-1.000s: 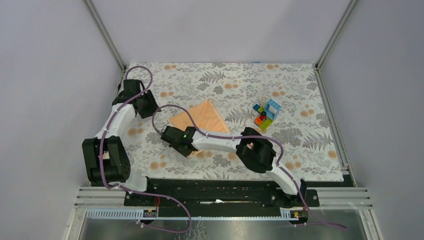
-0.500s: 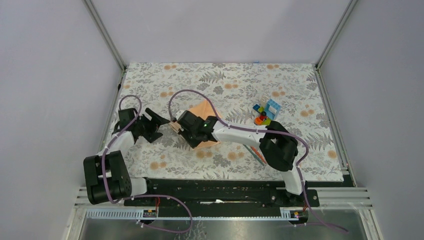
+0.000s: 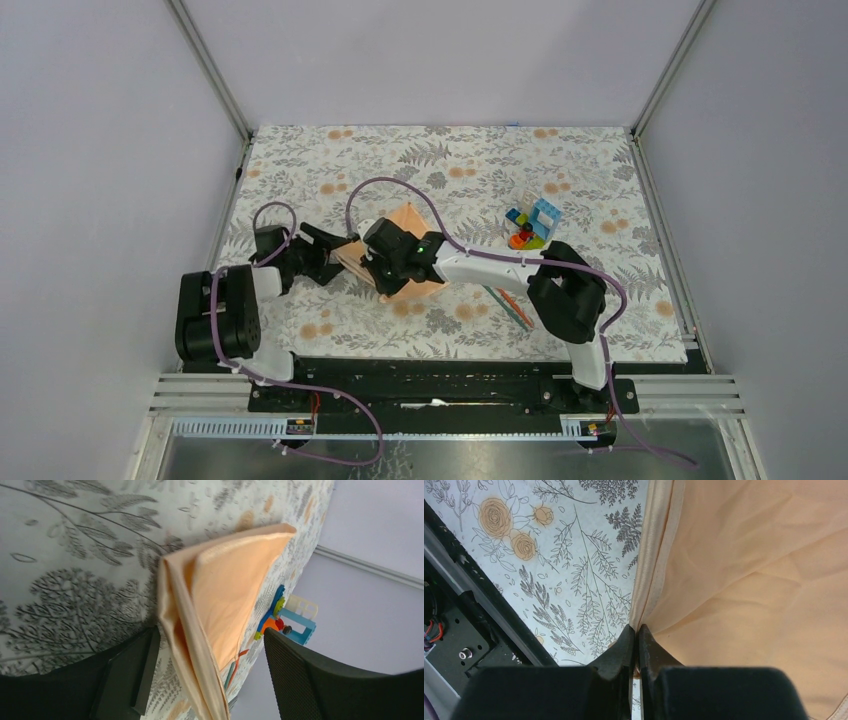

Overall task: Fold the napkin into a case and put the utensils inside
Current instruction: Pick up the upper triangle-folded napkin from the center of the board, then turn over the upper triangle folded napkin at the center of the board.

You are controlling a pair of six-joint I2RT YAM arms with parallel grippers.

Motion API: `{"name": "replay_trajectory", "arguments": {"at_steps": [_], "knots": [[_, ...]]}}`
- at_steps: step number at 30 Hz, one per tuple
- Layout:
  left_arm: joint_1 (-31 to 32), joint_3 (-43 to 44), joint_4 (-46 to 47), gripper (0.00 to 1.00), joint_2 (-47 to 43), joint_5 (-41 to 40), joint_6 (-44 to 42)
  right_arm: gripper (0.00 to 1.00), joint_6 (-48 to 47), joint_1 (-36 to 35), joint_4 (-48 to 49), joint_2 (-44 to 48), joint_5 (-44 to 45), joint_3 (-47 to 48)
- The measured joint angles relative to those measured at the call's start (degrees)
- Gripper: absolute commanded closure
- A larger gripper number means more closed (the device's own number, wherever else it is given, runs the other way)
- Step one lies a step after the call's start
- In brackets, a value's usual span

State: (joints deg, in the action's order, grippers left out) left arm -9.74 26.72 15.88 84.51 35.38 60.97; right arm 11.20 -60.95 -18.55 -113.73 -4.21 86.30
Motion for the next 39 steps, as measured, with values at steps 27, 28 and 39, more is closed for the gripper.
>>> {"name": "replay_trajectory", "arguments": {"at_steps": [27,28,39], "knots": [[-1.3,10.9,-20.4,1.00,-5.7,-6.5,-4.1,1.00,1.0,-1.1,4.5,1.7,-6.2,-0.5],[-2.3,13.7,-25.8,1.00,-8.8,-7.2,-5.9,1.00,2.0,-1.6,6.4,1.6,-7.7,0.2],[-7.4,42.8,-62.1,1.00,-25.1,-27.5,-20.5,1.00,35.7,-4.1,51.7,-1.7,-28.2,3.8]]}}
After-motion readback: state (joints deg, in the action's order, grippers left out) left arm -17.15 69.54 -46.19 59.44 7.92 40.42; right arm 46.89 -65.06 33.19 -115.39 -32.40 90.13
